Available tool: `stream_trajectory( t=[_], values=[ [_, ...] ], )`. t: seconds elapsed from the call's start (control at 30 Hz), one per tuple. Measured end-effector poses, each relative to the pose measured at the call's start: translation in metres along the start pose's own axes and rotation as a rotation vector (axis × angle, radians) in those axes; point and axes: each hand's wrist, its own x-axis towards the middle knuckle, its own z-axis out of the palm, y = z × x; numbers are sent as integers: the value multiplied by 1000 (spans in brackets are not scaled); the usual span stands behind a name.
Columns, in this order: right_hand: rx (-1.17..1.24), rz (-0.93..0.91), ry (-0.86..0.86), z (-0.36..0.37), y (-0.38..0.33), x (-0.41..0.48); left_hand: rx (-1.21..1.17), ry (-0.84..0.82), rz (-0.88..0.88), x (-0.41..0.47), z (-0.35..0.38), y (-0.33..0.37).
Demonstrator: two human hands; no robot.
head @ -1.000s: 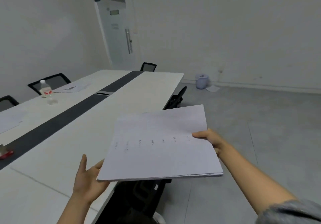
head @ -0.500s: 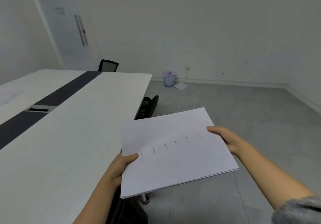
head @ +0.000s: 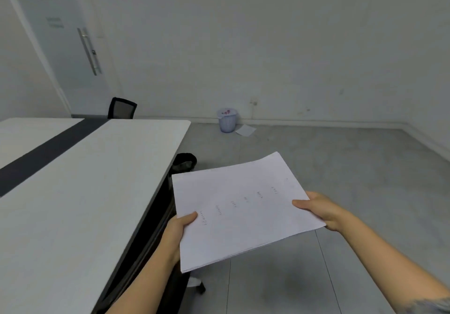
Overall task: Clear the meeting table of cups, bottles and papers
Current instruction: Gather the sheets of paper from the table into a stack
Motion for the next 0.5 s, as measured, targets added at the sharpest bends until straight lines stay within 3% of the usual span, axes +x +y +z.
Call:
stream_trajectory(
  t=[0.2,0.4,0.5],
  values=[
    [-167,-158,5,-37,-55,109,21,68,-2,94,47,22],
    [20,-167,-50,-49,-93,227,-259,37,-74,185,44,59],
    [65,-151,-105,-46,-121,298,-288,-12,-103,246,44,80]
  ],
)
